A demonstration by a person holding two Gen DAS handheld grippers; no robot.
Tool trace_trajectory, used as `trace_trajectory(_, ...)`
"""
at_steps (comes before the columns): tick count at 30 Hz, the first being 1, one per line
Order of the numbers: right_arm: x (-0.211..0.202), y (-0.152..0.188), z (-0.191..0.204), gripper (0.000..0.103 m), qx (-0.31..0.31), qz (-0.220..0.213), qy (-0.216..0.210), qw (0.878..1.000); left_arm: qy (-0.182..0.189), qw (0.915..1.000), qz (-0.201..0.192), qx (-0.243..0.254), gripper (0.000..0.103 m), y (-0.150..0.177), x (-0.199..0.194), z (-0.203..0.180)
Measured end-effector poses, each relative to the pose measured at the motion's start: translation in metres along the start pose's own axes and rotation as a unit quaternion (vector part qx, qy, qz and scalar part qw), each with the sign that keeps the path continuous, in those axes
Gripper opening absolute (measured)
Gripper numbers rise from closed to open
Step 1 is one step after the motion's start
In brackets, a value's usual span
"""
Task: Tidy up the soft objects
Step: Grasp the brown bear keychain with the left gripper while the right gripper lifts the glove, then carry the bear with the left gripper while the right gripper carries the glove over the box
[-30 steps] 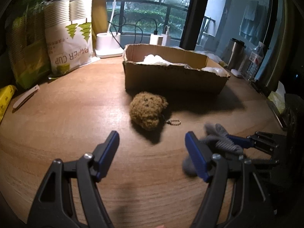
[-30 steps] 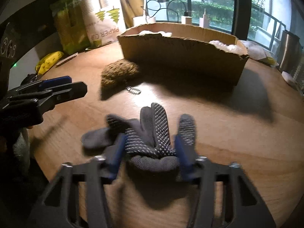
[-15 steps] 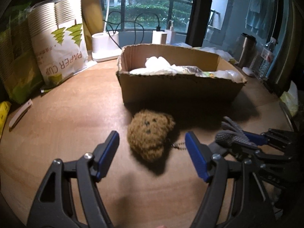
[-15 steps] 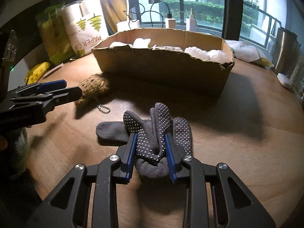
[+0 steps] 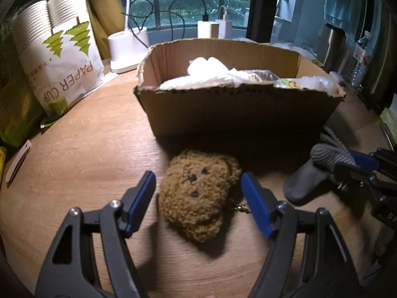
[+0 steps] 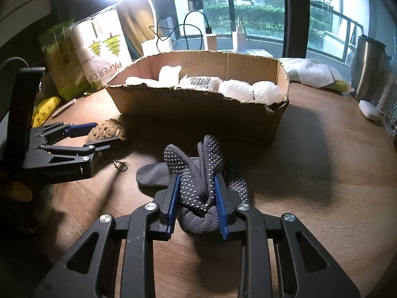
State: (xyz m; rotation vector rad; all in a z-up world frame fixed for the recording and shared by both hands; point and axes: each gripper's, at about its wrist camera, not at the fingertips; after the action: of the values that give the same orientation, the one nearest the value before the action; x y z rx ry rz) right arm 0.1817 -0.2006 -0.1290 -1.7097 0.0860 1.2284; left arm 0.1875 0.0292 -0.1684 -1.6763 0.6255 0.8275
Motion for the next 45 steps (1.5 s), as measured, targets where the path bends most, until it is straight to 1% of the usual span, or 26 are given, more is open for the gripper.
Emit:
trace_trajectory(7,-0.005,0.002,-0.002,0.029,0.007,-0.004,0.001,1.0,0.017,0.9998,0.013,0.002,0.072,0.004,0.004,0.002)
trace_trajectory(8,-0.006,0.002,-0.002,0.029,0.008,-0.006,0.0,1.0,0.015,0.9998,0.011,0.005,0.069,0.005,0.004,0.001)
trace_trajectory(9,-0.007,0.002,-0.002,0.029,0.008,-0.007,0.001,1.0,0.016,0.9998,0.009,0.009,0.058,0.005,0.003,0.0)
trace_trajectory(10,-0.009,0.002,-0.001,0.029,0.007,-0.008,0.002,1.0,0.016,0.9998,0.01,0.011,0.055,0.004,0.003,0.0)
trace_trajectory(11,-0.01,0.001,-0.001,0.029,0.007,-0.01,0.002,1.0,0.019,0.9997,0.01,0.012,0.055,0.004,0.003,-0.001)
trace_trajectory(13,-0.012,0.001,0.0,0.029,0.006,-0.013,0.004,1.0,0.026,0.9995,0.011,0.014,0.048,0.005,0.001,-0.002)
trace_trajectory(17,-0.017,-0.001,0.002,0.029,0.002,-0.019,0.006,1.0,0.037,0.9991,0.008,0.02,0.047,0.009,-0.006,-0.005)
trace_trajectory(23,-0.023,-0.005,0.005,0.029,-0.003,-0.025,0.009,1.0,0.054,0.9982,-0.008,0.024,0.047,0.01,-0.026,-0.011)
trace_trajectory(32,-0.041,-0.016,0.012,0.029,-0.014,-0.046,0.013,0.999,0.074,0.996,-0.043,0.026,0.047,0.001,-0.058,-0.018)
trace_trajectory(37,-0.053,-0.023,0.017,0.029,-0.025,-0.059,0.018,0.998,0.074,0.9949,-0.064,0.025,0.047,-0.003,-0.074,-0.02)
trace_trajectory(45,-0.068,-0.036,0.017,0.029,-0.038,-0.076,0.027,0.996,0.087,0.9917,-0.092,0.021,0.047,-0.013,-0.096,-0.026)
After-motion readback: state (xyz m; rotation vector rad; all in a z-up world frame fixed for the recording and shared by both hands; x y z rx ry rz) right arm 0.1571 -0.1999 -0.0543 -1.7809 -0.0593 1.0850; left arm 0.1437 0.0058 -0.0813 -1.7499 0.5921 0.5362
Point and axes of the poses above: each gripper's, at about its wrist camera, not at the fingertips, and x roughly the way its jaws point, z to its left, y to its underside, and after that the axes turned 11 degrees about -x, right-handed
